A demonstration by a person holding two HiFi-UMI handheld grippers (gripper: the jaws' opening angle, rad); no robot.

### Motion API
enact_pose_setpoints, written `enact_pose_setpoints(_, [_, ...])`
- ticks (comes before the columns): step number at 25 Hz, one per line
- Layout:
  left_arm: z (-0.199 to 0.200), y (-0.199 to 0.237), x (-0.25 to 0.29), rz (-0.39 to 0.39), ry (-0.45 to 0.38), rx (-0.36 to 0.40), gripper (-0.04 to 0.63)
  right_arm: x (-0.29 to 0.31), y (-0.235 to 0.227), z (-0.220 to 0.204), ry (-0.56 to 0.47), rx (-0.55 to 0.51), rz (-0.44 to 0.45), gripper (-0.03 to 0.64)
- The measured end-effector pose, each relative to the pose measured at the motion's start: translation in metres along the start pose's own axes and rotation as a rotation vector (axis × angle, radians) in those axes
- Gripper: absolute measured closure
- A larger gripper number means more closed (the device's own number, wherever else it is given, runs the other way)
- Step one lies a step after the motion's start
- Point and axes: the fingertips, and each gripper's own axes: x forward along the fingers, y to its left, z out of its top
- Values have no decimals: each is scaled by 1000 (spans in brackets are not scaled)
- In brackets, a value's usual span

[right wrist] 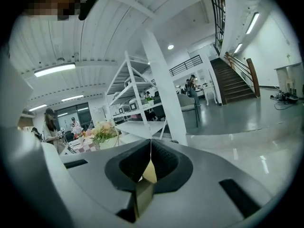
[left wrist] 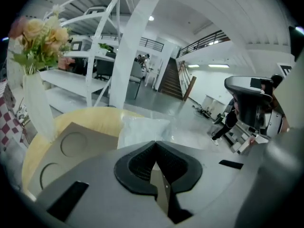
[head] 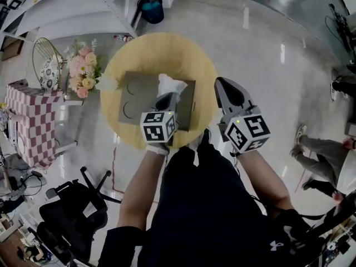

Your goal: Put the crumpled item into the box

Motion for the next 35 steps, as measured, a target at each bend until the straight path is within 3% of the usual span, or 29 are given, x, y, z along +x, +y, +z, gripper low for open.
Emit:
enact_pose_setpoints(11, [-39, 2, 40, -36, 116, -54, 578, 4, -12, -28, 56, 36, -42, 603])
enact_pose_setpoints(20, [-66, 14, 61, -18, 207, -113, 578, 8, -21, -40, 87, 56, -67, 603])
enact_pose_setpoints(35, [-75, 21, 80, 12, 254, -137, 578, 16, -28, -49, 117, 80, -71, 603])
